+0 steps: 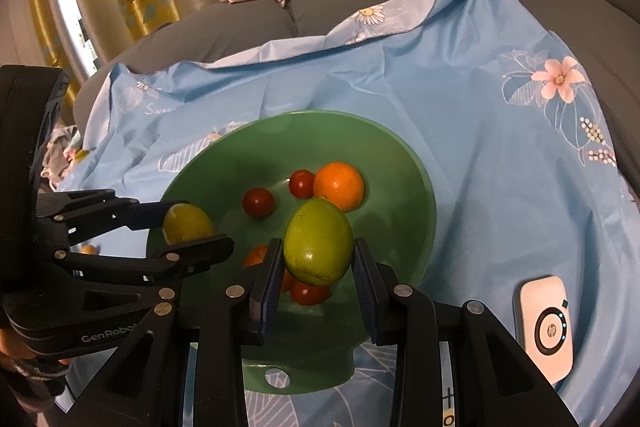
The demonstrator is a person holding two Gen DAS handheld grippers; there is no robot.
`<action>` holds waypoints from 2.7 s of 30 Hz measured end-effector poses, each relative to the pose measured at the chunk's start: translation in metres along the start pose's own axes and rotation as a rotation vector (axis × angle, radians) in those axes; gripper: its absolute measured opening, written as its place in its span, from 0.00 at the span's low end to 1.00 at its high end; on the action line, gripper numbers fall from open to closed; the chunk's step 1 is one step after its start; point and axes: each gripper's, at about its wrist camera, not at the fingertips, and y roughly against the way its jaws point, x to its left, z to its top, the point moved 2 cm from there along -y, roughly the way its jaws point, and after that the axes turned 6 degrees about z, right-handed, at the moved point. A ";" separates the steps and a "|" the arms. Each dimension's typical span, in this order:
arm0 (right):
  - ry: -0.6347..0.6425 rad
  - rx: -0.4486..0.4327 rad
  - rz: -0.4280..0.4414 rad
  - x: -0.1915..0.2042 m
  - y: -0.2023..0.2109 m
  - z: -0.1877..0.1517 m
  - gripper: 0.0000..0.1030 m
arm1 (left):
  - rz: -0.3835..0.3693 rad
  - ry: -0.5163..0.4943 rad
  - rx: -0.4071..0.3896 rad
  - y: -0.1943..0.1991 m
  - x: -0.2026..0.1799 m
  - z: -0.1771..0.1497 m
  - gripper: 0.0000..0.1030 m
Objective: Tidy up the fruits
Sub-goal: 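Open both grippers to release the plums into the bowl, then move the left tool to an apricot while the right tool approaches the other apricot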
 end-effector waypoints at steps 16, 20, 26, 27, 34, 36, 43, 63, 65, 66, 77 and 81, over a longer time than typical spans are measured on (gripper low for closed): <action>0.019 -0.013 -0.020 0.016 0.016 -0.001 0.35 | 0.047 0.056 -0.060 0.039 0.023 -0.016 0.79; 0.042 -0.023 -0.010 0.027 0.024 -0.003 0.35 | 0.063 0.105 -0.066 0.057 0.037 -0.036 0.81; 0.073 -0.023 0.009 0.048 0.036 -0.009 0.37 | 0.123 0.175 -0.056 0.078 0.058 -0.078 0.84; 0.078 -0.022 0.012 0.051 0.037 -0.010 0.39 | 0.128 0.191 -0.053 0.080 0.062 -0.086 0.86; 0.125 0.008 0.051 0.080 0.043 -0.025 0.48 | 0.180 0.304 -0.010 0.096 0.094 -0.140 0.95; 0.139 0.025 0.069 0.089 0.041 -0.031 0.50 | 0.197 0.332 -0.002 0.099 0.103 -0.153 0.95; 0.216 0.074 0.127 0.127 0.033 -0.047 0.50 | 0.220 0.410 -0.008 0.117 0.126 -0.191 0.95; 0.329 0.139 0.171 0.188 0.001 -0.051 0.50 | 0.190 0.485 -0.055 0.123 0.161 -0.225 0.95; 0.329 0.146 0.185 0.190 -0.005 -0.051 0.50 | 0.188 0.481 -0.060 0.121 0.162 -0.224 0.95; 0.328 0.152 0.193 0.191 -0.009 -0.052 0.50 | 0.187 0.478 -0.063 0.119 0.163 -0.224 0.95; 0.312 0.173 0.248 0.194 -0.044 -0.038 0.50 | 0.152 0.458 -0.061 0.084 0.188 -0.196 0.79; 0.296 0.164 0.252 0.192 -0.054 -0.027 0.50 | 0.162 0.430 -0.037 0.062 0.197 -0.177 0.73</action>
